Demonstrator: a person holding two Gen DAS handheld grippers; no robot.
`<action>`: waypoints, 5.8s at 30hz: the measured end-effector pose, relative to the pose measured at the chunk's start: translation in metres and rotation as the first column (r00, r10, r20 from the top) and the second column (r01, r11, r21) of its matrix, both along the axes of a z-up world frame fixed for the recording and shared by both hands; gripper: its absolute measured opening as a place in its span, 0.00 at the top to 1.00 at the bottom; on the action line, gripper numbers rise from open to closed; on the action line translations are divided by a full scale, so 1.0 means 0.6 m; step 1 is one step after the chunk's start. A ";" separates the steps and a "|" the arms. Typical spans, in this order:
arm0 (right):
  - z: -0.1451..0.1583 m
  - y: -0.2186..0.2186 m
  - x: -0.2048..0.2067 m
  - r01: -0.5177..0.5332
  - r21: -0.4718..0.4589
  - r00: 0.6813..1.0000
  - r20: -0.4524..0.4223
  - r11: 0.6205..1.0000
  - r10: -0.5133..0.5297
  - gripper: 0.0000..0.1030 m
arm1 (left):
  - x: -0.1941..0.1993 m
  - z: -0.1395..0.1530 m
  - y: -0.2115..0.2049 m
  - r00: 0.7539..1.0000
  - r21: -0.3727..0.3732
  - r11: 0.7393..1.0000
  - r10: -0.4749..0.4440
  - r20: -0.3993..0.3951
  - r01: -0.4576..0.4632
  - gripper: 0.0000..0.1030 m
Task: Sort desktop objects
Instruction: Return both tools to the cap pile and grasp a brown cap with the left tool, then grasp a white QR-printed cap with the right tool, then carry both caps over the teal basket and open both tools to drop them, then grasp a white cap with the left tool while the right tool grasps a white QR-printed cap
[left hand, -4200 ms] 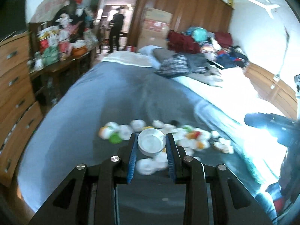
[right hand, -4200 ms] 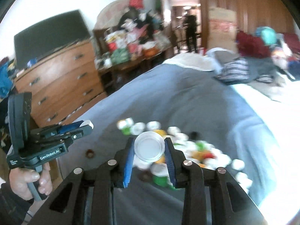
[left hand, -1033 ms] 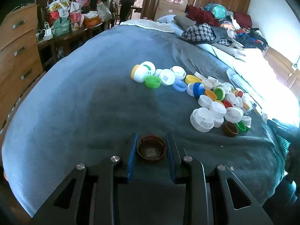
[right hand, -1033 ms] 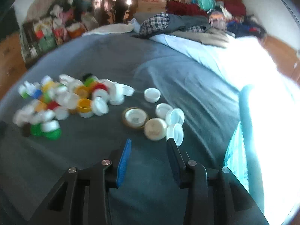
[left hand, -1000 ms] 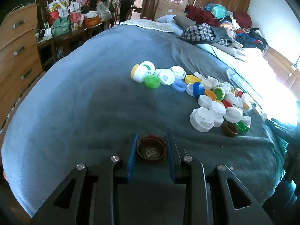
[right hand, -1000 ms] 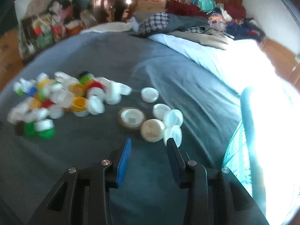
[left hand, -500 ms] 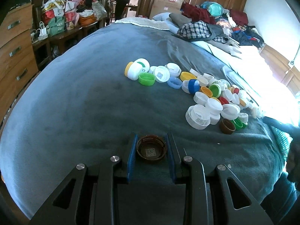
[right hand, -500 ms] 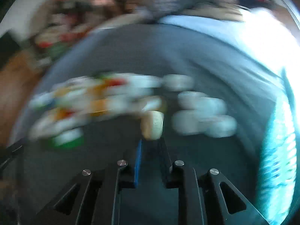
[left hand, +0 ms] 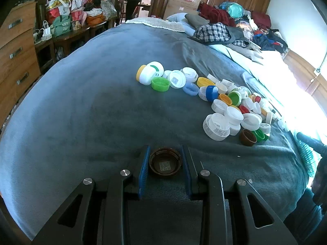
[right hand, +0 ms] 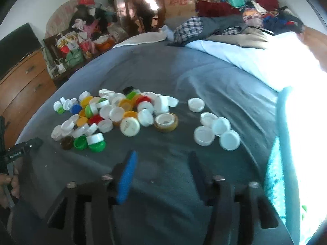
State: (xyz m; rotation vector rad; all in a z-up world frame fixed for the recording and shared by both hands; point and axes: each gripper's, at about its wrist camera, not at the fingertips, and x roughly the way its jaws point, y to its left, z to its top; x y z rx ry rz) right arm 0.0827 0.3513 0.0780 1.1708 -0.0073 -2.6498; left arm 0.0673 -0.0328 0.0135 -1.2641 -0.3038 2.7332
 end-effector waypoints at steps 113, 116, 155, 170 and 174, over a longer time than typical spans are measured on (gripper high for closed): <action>0.112 0.090 0.140 -0.113 -0.031 0.992 0.056 0.993 0.115 0.30 | -0.046 0.023 0.121 0.995 -0.096 0.991 -0.087 0.048 0.091 0.42; 0.101 0.064 0.142 -0.140 -0.030 0.987 0.069 0.990 0.142 0.30 | -0.059 0.009 0.143 0.993 -0.130 0.985 -0.109 0.053 0.115 0.42; 0.028 -0.078 0.075 -0.327 -0.100 0.940 0.069 0.940 0.335 0.57 | -0.005 0.105 0.173 0.992 -0.196 0.972 -0.127 0.022 0.129 0.67; -0.068 -0.157 -0.035 -0.316 0.017 0.939 0.151 0.949 0.310 0.54 | 0.004 0.087 0.154 0.996 -0.112 0.989 -0.091 0.025 0.093 0.67; -0.042 -0.156 -0.018 -0.299 0.053 0.949 0.119 0.953 0.292 0.69 | 0.014 0.101 0.156 0.996 -0.113 0.990 -0.086 0.004 0.086 0.67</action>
